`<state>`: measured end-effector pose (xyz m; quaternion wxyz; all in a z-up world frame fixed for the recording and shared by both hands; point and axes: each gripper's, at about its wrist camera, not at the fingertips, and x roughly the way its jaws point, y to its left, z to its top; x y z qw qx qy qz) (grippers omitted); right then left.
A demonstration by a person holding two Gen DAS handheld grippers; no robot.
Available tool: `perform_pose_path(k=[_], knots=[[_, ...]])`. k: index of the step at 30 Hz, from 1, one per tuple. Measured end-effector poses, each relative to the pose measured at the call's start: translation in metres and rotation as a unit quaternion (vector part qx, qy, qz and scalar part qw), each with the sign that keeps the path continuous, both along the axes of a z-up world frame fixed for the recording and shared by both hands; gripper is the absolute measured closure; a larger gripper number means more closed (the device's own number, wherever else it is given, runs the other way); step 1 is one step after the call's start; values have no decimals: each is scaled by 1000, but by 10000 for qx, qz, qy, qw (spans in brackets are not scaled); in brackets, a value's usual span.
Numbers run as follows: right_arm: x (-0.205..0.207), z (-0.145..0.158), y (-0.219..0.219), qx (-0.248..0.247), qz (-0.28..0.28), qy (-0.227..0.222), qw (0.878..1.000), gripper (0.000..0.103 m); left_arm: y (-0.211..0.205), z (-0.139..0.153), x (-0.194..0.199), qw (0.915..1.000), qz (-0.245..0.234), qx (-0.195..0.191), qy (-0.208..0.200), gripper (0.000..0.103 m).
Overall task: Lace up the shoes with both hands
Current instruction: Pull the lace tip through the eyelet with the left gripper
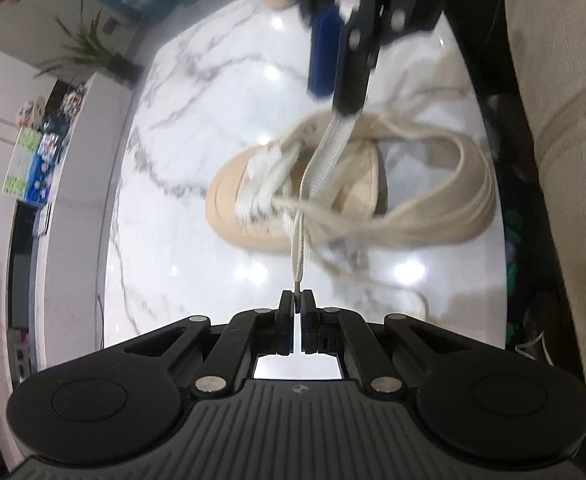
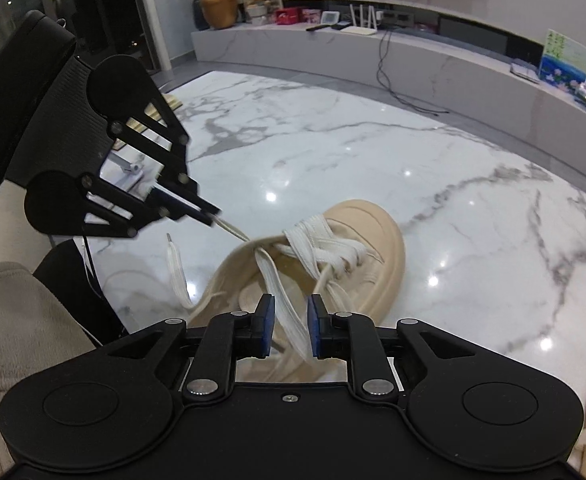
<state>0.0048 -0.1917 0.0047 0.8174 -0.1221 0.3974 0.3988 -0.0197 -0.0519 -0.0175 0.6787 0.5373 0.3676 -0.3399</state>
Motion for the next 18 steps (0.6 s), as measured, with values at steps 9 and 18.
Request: perform_pose_path(k=[9, 18], knots=[[-2, -2, -5, -34, -200, 43, 9998, 86, 40, 2, -31, 9975, 661, 35, 229, 101], [2, -3, -2, -50, -319, 114, 9994, 86, 63, 1, -56, 9897, 1322, -175, 521, 102]])
